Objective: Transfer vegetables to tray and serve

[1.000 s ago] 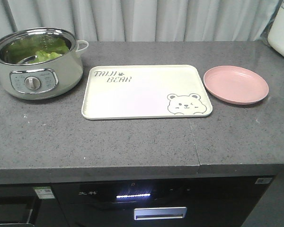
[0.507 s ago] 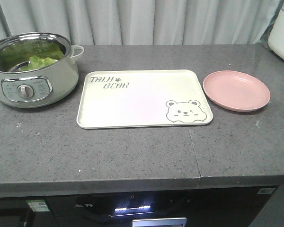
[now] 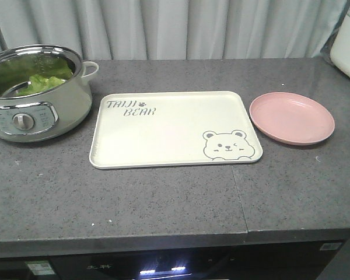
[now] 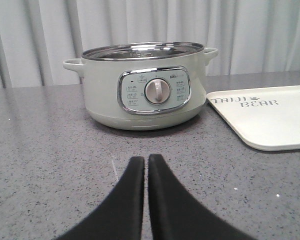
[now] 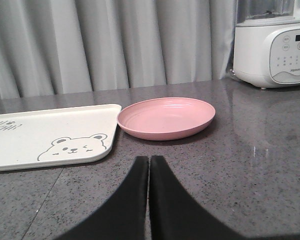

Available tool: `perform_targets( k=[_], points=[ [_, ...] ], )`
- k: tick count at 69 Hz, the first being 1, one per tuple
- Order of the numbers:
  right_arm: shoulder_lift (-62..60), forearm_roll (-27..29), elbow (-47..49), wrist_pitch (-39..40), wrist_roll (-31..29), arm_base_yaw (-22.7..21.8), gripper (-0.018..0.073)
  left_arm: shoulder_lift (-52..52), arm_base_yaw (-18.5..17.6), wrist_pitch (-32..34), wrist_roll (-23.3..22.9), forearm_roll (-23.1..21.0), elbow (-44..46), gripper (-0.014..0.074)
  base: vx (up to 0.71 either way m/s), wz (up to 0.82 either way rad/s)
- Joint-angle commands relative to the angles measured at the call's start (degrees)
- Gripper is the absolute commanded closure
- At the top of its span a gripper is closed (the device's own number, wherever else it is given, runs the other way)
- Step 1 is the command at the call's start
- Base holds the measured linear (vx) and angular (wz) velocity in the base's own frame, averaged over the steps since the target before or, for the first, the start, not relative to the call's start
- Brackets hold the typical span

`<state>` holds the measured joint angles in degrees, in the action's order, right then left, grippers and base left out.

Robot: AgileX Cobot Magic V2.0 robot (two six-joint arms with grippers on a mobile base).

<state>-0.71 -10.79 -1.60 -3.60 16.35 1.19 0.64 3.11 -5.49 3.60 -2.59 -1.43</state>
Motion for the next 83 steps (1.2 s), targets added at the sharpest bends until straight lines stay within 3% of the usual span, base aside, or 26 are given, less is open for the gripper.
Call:
perform_targets(
  k=[1,83],
  points=[
    [-0.3,-0.5,-0.9,4.4,-0.1,-0.2,0.0562,0.8,-0.1,4.4,-0.4,-0.3,-1.3,0.0602,0.04,-0.01],
    [-0.3,-0.5,-0.9,4.4,-0.1,-0.2,0.0562,0.8,-0.1,4.4,-0.4,-0.3,-1.3,0.0602,0.03,-0.01]
  ],
)
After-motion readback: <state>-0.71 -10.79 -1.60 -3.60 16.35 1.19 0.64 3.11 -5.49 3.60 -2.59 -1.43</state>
